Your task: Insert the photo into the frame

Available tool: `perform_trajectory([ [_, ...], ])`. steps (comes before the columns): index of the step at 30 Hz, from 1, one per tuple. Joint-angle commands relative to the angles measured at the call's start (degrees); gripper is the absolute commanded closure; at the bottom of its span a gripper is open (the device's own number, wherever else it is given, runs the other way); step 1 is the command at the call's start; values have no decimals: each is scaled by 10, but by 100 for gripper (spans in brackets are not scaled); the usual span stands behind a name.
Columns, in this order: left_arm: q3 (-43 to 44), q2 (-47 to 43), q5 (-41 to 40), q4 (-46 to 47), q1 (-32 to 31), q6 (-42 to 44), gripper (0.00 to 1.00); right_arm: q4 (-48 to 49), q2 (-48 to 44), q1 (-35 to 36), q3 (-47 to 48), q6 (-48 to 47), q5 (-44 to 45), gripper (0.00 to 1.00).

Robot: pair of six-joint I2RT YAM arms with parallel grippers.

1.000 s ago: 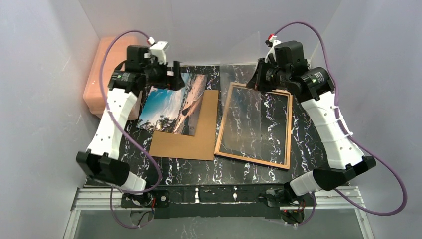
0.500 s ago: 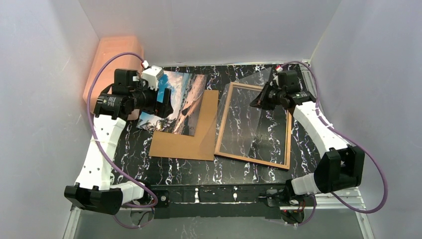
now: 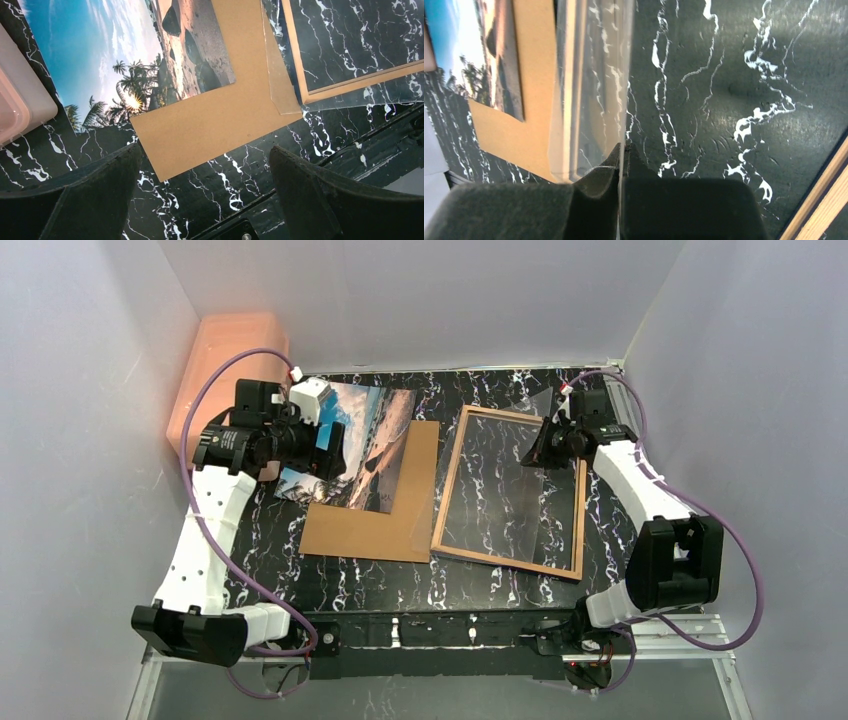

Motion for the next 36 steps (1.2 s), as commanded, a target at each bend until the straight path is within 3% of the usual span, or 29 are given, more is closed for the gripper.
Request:
perform_trajectory([
  [1, -6, -2, -7, -16, 3, 3, 1, 0, -1, -8, -34, -25, 17, 95],
  [14, -26, -5, 15, -19, 3, 3, 2, 122, -19, -48, -147, 29, -19, 96],
  [36, -14, 13, 49, -42, 3, 9, 5, 96, 21, -65, -57, -114, 41, 99],
])
